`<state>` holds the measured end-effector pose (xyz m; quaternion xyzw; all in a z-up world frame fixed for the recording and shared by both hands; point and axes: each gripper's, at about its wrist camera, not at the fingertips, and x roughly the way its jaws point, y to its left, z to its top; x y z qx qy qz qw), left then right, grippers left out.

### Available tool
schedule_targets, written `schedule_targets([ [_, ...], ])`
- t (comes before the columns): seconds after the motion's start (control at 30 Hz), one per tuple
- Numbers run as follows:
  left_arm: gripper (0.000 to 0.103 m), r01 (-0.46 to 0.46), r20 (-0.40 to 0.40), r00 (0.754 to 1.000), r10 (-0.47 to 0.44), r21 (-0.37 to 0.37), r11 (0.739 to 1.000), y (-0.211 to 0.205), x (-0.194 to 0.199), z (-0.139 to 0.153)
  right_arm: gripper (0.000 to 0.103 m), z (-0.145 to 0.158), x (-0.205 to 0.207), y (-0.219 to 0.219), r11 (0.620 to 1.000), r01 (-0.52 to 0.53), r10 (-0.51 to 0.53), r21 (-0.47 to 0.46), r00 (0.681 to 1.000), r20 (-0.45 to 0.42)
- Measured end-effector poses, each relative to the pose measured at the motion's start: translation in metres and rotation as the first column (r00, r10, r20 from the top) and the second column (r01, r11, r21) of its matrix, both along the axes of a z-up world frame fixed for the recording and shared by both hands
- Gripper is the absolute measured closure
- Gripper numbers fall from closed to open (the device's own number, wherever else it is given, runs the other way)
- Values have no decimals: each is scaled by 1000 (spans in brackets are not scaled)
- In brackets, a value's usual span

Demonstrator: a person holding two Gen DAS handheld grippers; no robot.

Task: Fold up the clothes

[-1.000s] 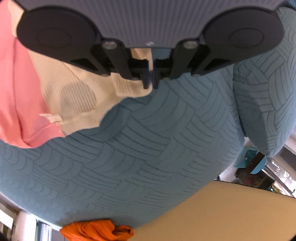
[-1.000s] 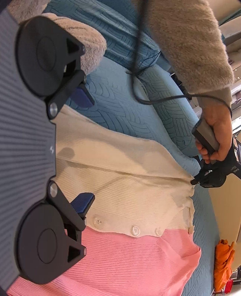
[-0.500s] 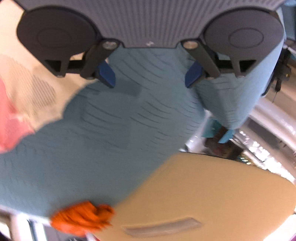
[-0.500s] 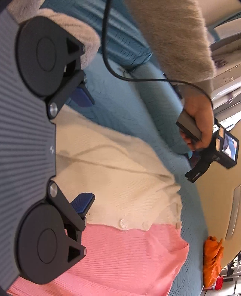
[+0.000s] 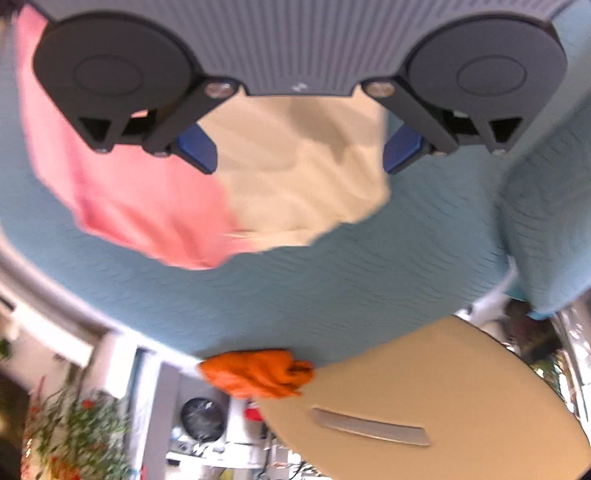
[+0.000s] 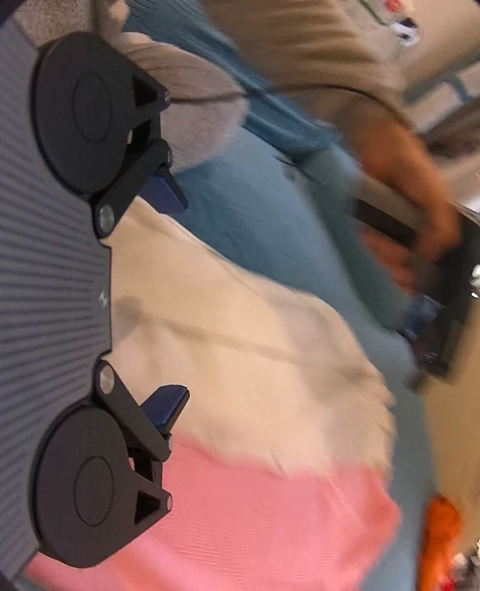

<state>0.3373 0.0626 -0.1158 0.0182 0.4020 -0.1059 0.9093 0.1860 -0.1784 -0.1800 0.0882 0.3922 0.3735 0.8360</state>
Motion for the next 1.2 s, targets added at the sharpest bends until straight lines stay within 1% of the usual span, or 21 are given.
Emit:
schedule_targets([
  [0.07, 3, 31, -6, 999, -32, -22, 999, -12, -2, 0, 2, 8, 3, -35, 993, 114, -114, 30, 993, 12],
  [0.1, 2, 64, -13, 998, -64, -1, 998, -25, 3, 2, 2, 10, 3, -44, 989, 145, -146, 39, 989, 13],
  [0.17, 1, 90, -42, 995, -89, 27, 996, -46, 12, 0, 2, 12, -2, -98, 942, 321, -321, 98, 947, -20],
  [0.2, 1, 96, -72, 993, -93, 35, 995, -60, 23, 0, 2, 11, -7, -114, 923, 368, -367, 109, 930, -31],
  [0.33, 1, 122, -200, 973, -118, 7, 993, -116, 48, -2, 2, 1, -17, -154, 882, 455, -444, 124, 890, -109],
  [0.4, 1, 137, -252, 959, -132, 0, 991, -147, 55, -5, 2, -12, -18, -169, 878, 457, -433, 145, 885, -169],
  [0.43, 2, 147, -271, 952, -140, 5, 989, -165, 54, -7, 2, -14, -19, -170, 877, 456, -429, 150, 885, -180],
  [0.47, 2, 162, -285, 946, -151, 16, 987, -182, 56, -10, 2, -25, -16, -182, 875, 448, -402, 183, 884, -239],
  [0.6, 2, 197, -328, 930, -168, 59, 979, -228, 63, -23, 2, -49, -10, -207, 856, 438, -328, 273, 870, -369],
  [0.63, 2, 210, -359, 919, -162, 98, 973, -251, 71, -31, 2, -54, -10, -210, 853, 438, -316, 284, 866, -387],
  [0.7, 2, 237, -399, 905, -149, 179, 955, -277, 79, -42, 2, -61, -9, -213, 851, 435, -294, 295, 859, -420],
  [0.77, 2, 265, -431, 893, -134, 259, 929, -297, 87, -51, 2, -65, -8, -211, 863, 427, -289, 269, 855, -431],
  [0.8, 2, 271, -434, 891, -134, 271, 924, -300, 89, -49, 2, -65, -8, -209, 871, 424, -293, 250, 855, -429],
  [0.83, 2, 280, -445, 888, -114, 326, 903, -308, 95, -51, 2, -65, -8, -207, 878, 420, -297, 230, 854, -426],
  [0.87, 2, 269, -457, 885, -87, 350, 897, -312, 99, -53, 2, -65, -11, -198, 884, 413, -296, 218, 857, -423],
  [0.9, 2, 253, -468, 882, -60, 362, 897, -315, 103, -56, 2, -63, -10, -192, 900, 392, -290, 192, 865, -410],
  [0.97, 2, 213, -488, 873, -18, 347, 913, -319, 107, -60, 2, -61, -10, -187, 916, 364, -276, 171, 878, -391],
  [1.0, 2, 207, -491, 871, -13, 343, 916, -320, 107, -60, 2, -60, -11, -187, 918, 357, -269, 173, 882, -388],
  [1.07, 2, 207, -516, 857, -11, 325, 923, -332, 110, -64, 2, -58, -13, -185, 921, 336, -243, 197, 892, -382],
  [1.17, 2, 262, -543, 839, -30, 355, 898, -349, 102, -75, 2, -59, -10, -180, 925, 323, -228, 198, 893, -388],
  [1.2, 2, 267, -547, 837, -29, 360, 894, -352, 102, -74, 2, -59, -11, -179, 929, 316, -223, 193, 894, -389],
])
